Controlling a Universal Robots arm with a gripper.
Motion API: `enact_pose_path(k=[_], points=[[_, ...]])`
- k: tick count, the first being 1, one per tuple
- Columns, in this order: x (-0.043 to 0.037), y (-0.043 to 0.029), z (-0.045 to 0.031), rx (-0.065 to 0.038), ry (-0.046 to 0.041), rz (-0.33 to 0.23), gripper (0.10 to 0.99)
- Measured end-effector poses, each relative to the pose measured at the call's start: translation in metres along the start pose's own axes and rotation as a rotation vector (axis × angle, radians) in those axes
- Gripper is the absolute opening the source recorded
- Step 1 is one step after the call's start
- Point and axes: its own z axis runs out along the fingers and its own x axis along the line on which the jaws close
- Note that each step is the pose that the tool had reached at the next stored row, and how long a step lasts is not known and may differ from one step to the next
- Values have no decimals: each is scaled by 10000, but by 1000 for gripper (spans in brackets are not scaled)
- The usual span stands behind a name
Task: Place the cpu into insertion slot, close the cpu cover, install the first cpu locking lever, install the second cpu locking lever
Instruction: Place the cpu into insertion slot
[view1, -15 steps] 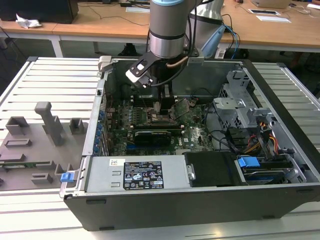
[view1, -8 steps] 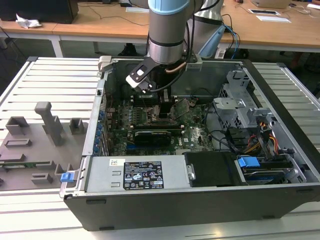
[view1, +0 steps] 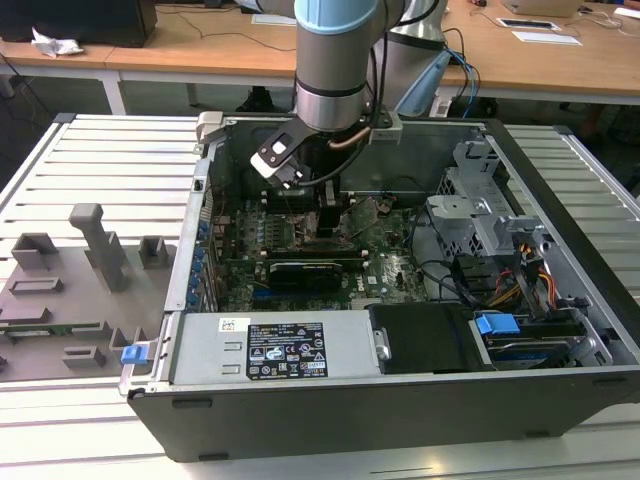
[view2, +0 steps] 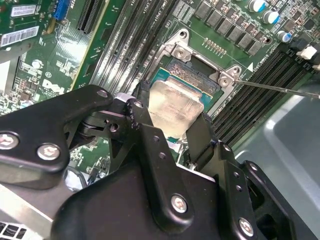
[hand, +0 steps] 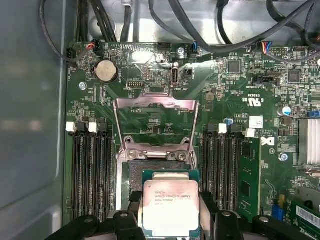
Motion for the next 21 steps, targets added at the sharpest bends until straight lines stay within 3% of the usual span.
enact_pose_path(k=[7,21], points=[[45,-5,40,0,1,3,537],[102,-22,195,-6,-11,361,537]])
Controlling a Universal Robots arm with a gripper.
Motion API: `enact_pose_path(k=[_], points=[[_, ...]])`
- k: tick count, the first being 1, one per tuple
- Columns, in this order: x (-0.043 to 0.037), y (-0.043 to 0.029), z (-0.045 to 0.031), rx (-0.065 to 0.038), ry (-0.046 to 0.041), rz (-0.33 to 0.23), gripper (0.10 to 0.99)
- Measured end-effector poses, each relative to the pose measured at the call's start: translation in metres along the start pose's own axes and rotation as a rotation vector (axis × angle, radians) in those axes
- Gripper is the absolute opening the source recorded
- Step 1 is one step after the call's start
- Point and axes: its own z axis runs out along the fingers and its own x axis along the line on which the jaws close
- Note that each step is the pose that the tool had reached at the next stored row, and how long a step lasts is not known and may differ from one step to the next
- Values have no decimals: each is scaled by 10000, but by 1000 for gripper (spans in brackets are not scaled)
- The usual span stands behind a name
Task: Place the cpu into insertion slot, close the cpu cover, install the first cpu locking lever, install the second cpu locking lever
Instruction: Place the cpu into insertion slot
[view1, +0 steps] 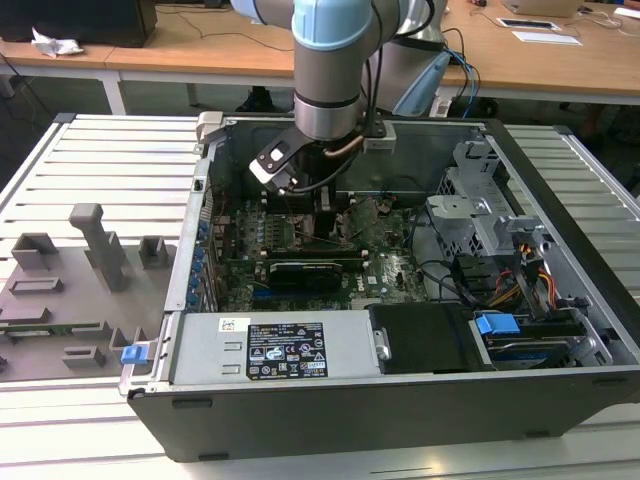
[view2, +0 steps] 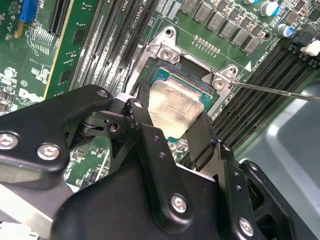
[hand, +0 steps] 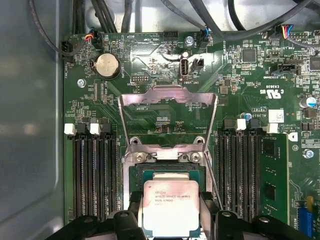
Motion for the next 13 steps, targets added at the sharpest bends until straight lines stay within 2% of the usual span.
enact_pose_path(k=[3,13], points=[[5,-2,22,4,6,-252,537],[20,-4,65,3,3,-192,537]])
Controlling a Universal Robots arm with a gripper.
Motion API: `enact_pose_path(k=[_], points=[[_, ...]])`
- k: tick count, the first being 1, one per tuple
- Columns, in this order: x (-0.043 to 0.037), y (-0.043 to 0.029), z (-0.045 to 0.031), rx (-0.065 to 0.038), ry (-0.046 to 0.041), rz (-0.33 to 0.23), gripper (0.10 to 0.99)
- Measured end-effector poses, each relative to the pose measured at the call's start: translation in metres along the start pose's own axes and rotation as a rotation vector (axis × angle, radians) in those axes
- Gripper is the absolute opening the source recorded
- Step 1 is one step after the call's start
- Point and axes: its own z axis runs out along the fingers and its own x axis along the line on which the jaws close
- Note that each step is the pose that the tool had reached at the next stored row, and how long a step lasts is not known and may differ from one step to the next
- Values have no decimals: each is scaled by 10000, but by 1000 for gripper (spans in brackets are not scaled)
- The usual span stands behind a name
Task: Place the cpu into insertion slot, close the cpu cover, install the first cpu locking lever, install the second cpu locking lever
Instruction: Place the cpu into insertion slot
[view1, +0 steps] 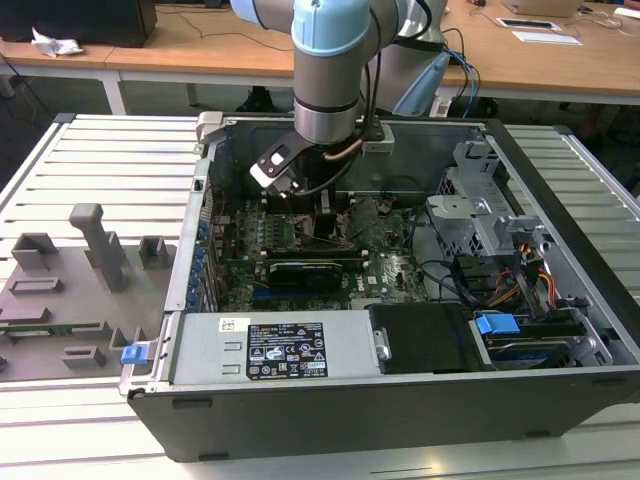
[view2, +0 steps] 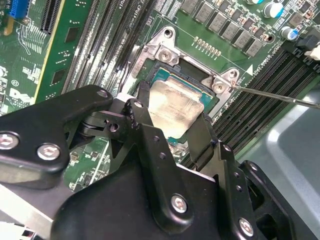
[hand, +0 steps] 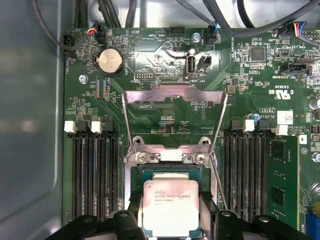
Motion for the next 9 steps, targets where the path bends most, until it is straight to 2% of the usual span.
enact_pose_path(k=[8,9], points=[[0,0,2,0,-1,1,549],[0,1,2,0,0,2,612]])
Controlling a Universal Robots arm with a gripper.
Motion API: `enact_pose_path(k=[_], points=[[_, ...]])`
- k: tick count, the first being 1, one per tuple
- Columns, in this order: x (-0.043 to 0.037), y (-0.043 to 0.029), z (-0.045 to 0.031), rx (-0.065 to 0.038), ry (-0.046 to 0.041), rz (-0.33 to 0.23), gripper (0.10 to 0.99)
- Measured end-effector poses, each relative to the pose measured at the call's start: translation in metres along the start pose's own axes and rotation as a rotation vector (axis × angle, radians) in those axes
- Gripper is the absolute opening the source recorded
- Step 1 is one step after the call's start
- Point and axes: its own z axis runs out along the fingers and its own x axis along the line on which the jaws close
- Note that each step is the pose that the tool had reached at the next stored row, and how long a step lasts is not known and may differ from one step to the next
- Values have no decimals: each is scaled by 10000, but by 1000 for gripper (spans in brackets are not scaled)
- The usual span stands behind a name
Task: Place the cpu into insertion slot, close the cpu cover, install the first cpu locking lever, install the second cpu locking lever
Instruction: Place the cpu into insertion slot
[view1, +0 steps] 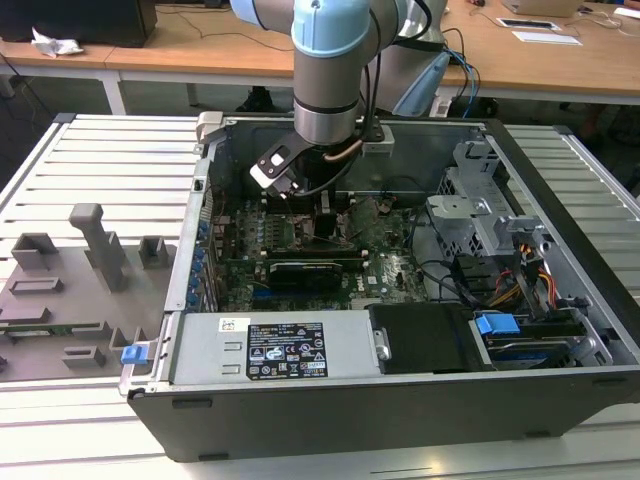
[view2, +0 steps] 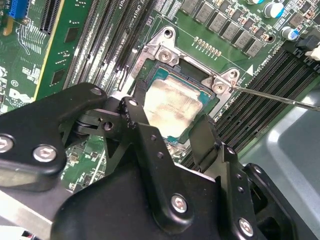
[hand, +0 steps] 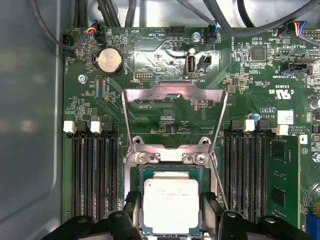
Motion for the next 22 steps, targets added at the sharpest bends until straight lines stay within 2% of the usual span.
enact_pose_path(k=[5,10,11,12,13,14,16,17,19,22], points=[[3,3,-4,0,-1,2,612],[5,4,-61,-1,1,4,596],[5,4,-65,0,2,3,533],[5,4,-70,0,1,4,533],[5,4,-75,0,1,4,467],[5,4,-80,0,1,4,467],[7,5,-92,1,-63,3,349],[8,6,-105,0,-82,5,227],[8,6,-124,0,-90,7,106],[9,7,-144,-1,-90,11,106]])
